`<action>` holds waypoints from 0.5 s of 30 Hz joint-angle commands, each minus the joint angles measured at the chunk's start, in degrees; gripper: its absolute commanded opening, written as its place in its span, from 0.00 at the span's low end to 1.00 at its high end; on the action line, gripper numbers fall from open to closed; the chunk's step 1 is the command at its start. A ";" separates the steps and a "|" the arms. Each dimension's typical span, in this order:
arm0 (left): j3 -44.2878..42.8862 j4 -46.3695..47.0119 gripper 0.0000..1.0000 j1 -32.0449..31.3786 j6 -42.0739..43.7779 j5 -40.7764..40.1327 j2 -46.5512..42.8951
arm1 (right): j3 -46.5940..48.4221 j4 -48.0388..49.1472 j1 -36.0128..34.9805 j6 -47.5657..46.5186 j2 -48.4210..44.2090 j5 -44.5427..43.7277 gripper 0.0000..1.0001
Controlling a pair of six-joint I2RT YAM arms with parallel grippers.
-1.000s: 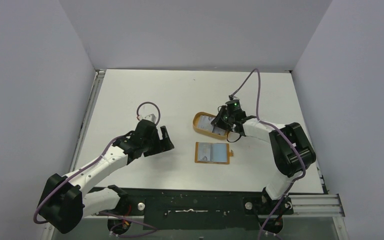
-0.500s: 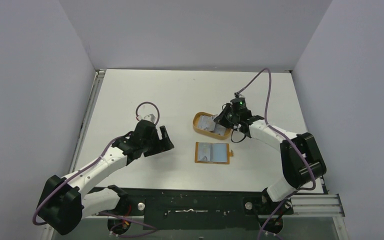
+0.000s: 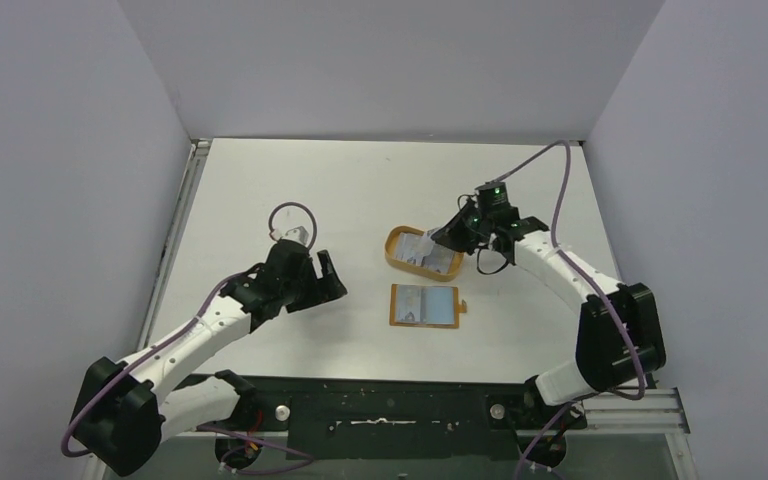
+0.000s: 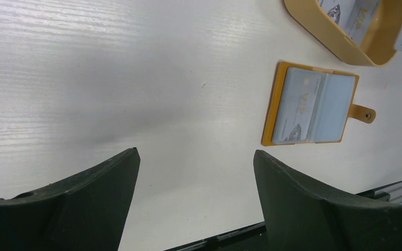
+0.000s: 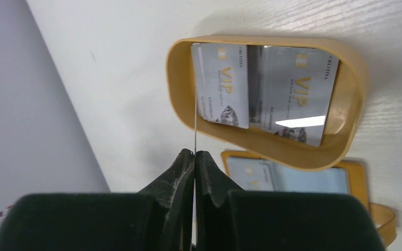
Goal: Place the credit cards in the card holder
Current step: Pick up the credit card from the storage box, then turn over the card slot in the card holder.
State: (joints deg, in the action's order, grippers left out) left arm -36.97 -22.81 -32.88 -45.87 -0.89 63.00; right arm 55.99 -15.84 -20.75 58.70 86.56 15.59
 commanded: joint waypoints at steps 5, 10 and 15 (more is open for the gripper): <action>-4.11 -0.34 0.78 0.62 0.42 -2.22 -4.39 | 3.71 -8.83 8.24 10.64 -12.07 20.94 0.00; -7.02 -2.22 0.91 0.63 1.64 -2.29 -3.63 | 1.56 -8.24 8.78 12.58 -18.10 28.39 0.00; -8.85 -2.87 0.97 1.02 0.82 -3.88 -3.30 | 1.60 -10.37 8.03 8.63 -20.72 28.24 0.00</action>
State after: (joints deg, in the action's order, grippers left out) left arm -42.48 -26.06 -32.49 -45.32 -2.81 60.10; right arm 57.39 -24.34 -12.10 69.63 67.83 40.05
